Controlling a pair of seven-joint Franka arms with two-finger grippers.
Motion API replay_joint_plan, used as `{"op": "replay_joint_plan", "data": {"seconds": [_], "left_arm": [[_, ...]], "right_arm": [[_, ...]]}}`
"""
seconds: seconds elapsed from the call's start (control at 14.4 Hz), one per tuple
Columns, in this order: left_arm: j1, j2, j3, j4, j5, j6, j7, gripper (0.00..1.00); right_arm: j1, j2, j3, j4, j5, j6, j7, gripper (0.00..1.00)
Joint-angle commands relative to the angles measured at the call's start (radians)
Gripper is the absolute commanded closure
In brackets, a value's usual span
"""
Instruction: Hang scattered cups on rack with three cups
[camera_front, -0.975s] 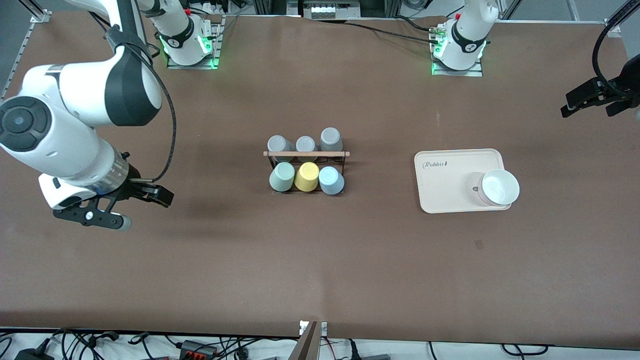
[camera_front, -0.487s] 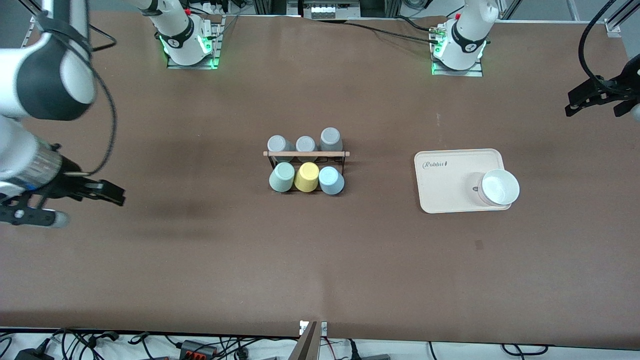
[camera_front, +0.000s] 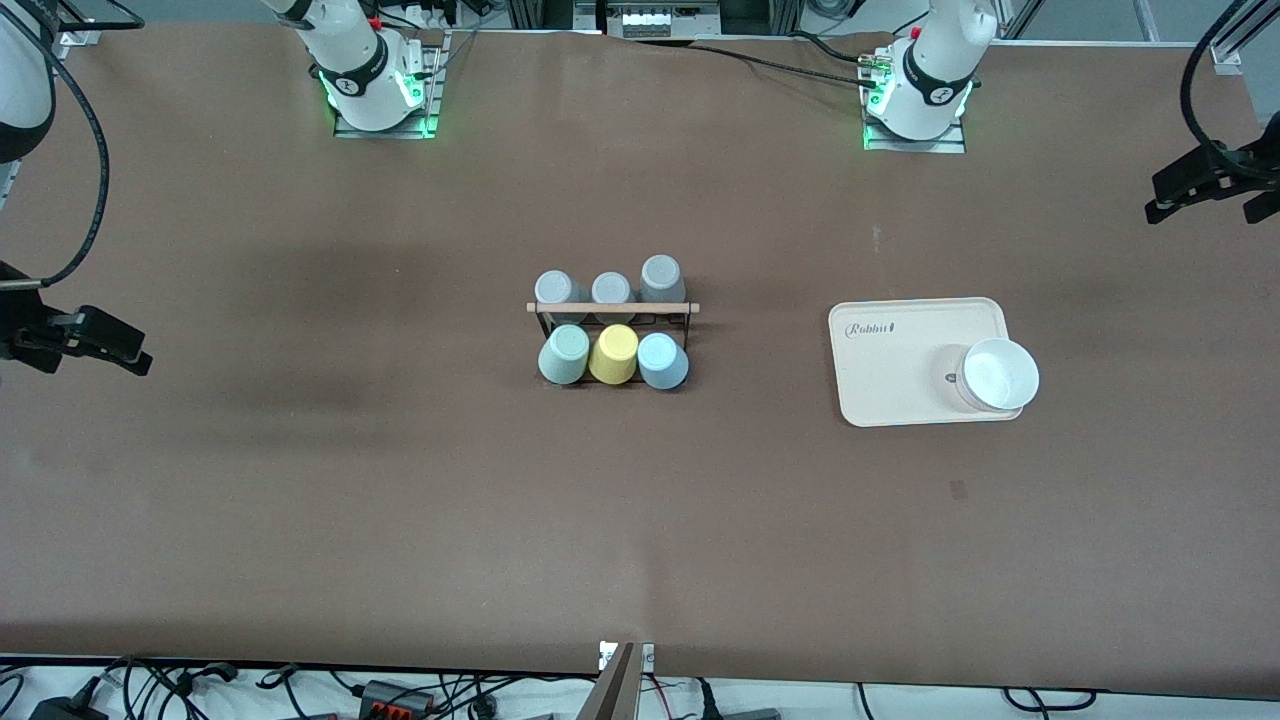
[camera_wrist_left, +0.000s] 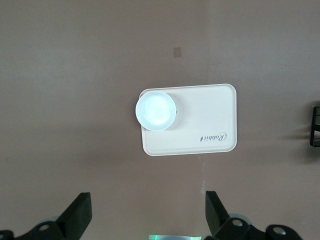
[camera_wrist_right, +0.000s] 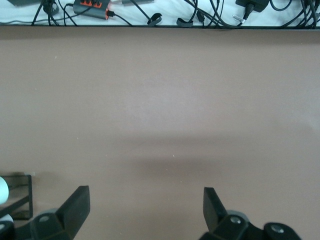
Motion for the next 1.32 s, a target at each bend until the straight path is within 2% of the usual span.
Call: {"op": "replay_joint_plan", "data": {"seconds": [0.0, 0.14, 0.42, 0.56, 0.77, 1.04, 1.25], "left_arm": [[0.037, 0.007, -0.002, 0.026, 0.012, -0.022, 0.031, 0.0], [0.037, 0.006, -0.003, 0.023, 0.012, -0.022, 0.031, 0.0], [0.025, 0.007, -0.016, 0.023, 0.0, -0.008, 0.013, 0.0], [0.027, 0.007, -0.014, 0.021, -0.041, -0.005, 0.01, 0.0], [0.028, 0.006, -0.016, 0.017, -0.049, -0.005, 0.008, 0.0], [0.031, 0.006, -0.016, 0.017, -0.042, 0.0, 0.013, 0.0], [0.031, 0.004, -0.016, 0.015, -0.042, 0.009, 0.013, 0.0]], "right_arm": [[-0.016, -0.032, 0.026, -0.046, -0.026, -0.004, -0.026, 0.0], [-0.011, -0.073, 0.026, -0.104, -0.043, -0.004, -0.02, 0.0], [-0.013, -0.249, 0.026, -0.38, -0.043, 0.12, -0.018, 0.0], [-0.013, -0.305, 0.026, -0.471, -0.045, 0.154, -0.021, 0.0], [-0.017, -0.313, 0.025, -0.48, -0.045, 0.147, -0.023, 0.0], [-0.023, -0.304, 0.02, -0.45, -0.034, 0.062, -0.007, 0.0], [-0.025, -0.304, 0.02, -0.446, -0.031, 0.073, -0.007, 0.0]]}}
